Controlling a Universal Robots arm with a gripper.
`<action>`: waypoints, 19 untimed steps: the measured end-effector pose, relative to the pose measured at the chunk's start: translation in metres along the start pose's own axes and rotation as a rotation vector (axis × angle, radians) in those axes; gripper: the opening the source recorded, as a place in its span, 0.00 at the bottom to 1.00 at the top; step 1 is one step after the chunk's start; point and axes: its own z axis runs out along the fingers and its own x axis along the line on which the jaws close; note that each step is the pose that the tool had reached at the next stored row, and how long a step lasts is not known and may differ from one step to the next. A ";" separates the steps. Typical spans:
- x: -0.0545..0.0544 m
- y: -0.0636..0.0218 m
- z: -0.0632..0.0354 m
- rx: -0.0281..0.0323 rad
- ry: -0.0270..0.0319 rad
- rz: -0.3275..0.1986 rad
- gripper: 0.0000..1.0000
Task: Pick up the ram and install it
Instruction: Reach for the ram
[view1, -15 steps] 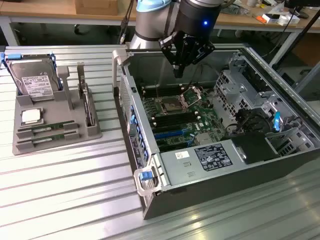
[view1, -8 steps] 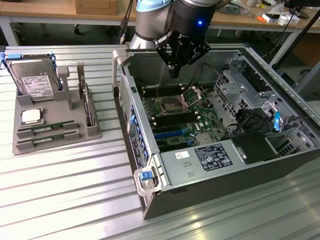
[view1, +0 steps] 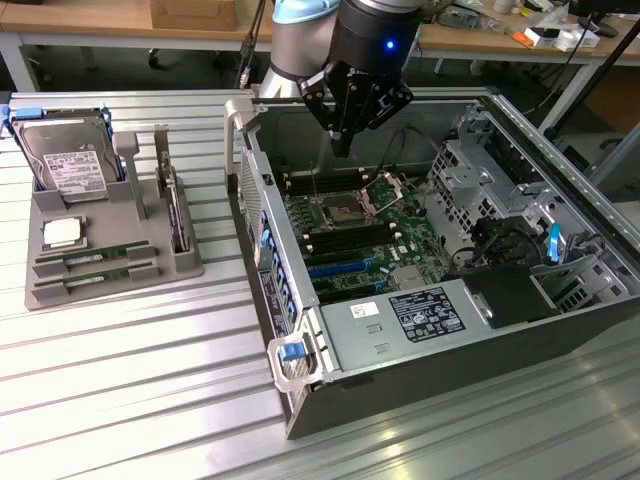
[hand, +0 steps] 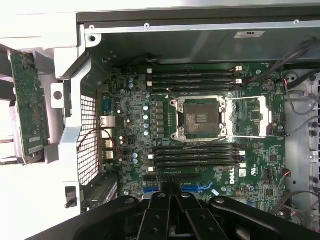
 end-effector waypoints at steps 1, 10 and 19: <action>0.001 0.0000 0.0000 0.0000 0.0000 0.000 0.11; 0.007 -0.0003 -0.0002 0.0000 0.0000 0.000 0.11; 0.016 -0.0007 -0.0004 0.0001 0.0000 0.000 0.11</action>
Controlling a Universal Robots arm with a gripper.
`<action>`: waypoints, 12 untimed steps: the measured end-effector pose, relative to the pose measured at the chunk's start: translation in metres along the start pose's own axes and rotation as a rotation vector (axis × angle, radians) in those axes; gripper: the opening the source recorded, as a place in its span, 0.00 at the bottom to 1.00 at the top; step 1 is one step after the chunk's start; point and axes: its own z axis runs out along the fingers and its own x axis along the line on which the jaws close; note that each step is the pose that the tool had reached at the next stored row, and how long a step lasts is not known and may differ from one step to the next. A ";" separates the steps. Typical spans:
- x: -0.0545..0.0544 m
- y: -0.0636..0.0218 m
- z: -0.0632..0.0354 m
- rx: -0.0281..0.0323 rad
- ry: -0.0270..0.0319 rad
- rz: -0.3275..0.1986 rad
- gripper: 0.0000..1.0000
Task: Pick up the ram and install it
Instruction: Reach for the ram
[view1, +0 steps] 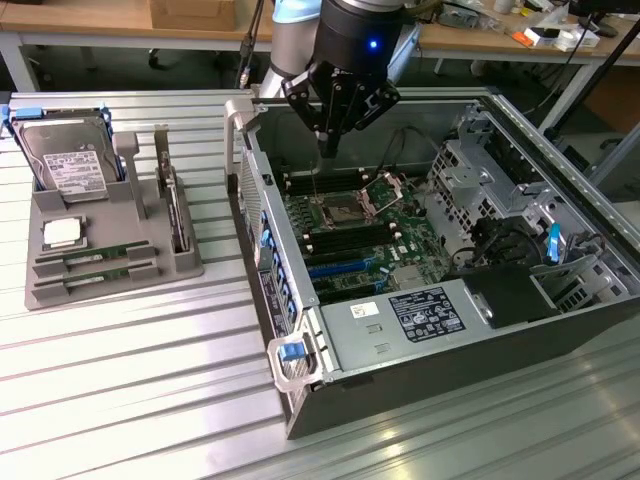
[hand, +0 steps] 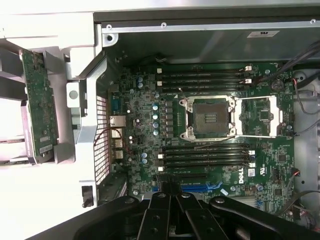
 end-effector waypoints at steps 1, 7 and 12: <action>0.001 0.0000 0.0000 0.0000 0.0000 0.000 0.11; 0.004 -0.0002 -0.0001 -0.0001 0.0000 0.000 0.11; 0.008 -0.0004 -0.0002 0.0000 0.0000 0.000 0.11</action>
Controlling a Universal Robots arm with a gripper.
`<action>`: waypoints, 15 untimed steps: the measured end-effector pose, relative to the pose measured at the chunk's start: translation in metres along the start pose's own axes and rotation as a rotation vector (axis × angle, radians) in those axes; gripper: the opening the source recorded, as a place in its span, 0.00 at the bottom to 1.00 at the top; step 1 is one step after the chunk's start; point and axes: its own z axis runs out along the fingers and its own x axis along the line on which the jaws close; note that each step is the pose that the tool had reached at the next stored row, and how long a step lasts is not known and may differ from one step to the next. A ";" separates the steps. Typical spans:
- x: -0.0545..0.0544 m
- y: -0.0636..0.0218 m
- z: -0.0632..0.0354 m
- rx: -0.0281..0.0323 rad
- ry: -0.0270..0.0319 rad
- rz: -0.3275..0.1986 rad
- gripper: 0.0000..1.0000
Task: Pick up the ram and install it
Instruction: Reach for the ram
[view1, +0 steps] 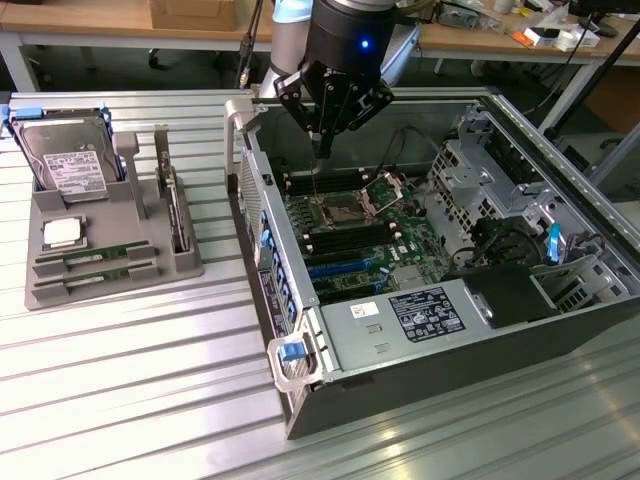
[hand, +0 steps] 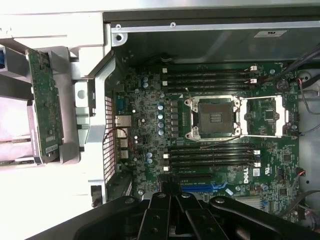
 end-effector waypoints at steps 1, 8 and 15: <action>0.001 0.0000 0.0000 -0.0001 0.0000 0.000 0.11; 0.006 -0.0003 -0.0001 0.0000 0.0000 0.000 0.11; 0.012 -0.0005 -0.0002 -0.0001 -0.0001 0.000 0.11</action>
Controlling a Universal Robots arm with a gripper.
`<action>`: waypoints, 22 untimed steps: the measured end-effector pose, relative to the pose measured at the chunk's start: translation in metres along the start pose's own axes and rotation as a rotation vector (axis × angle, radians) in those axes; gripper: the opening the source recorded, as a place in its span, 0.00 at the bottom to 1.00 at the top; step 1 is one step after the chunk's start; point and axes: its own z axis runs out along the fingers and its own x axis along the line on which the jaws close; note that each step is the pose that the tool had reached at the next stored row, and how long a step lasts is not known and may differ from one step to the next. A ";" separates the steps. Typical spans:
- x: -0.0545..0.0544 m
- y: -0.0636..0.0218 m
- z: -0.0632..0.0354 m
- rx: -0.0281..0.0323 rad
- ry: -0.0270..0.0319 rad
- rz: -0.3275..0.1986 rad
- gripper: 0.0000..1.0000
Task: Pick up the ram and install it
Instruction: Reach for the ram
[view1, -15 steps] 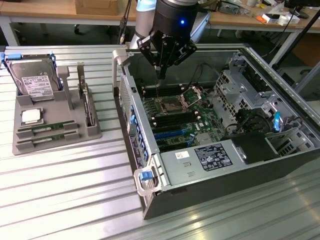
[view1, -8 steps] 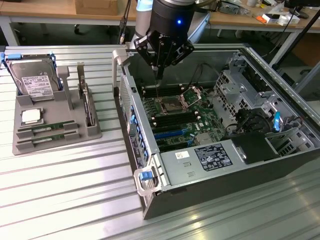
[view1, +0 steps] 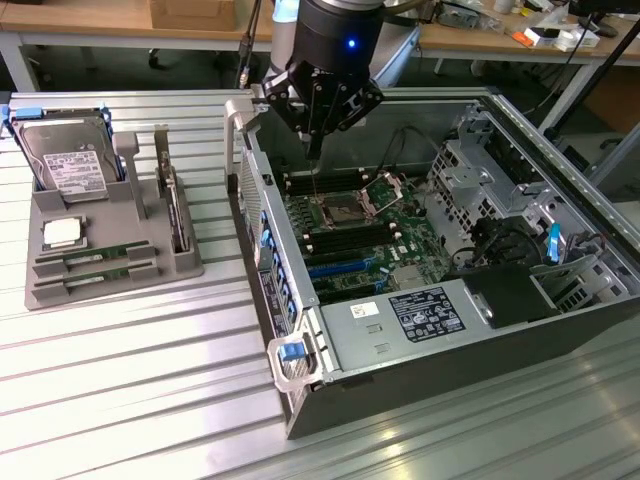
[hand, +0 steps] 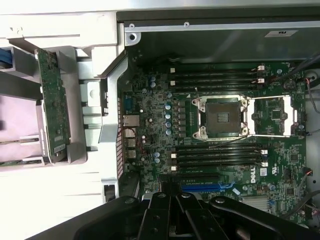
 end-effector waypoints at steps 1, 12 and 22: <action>0.001 0.0000 0.0000 0.0000 0.0000 0.000 0.11; 0.008 -0.0003 -0.0002 0.0000 0.0000 0.000 0.11; 0.013 -0.0005 -0.0003 0.0000 0.0000 0.000 0.11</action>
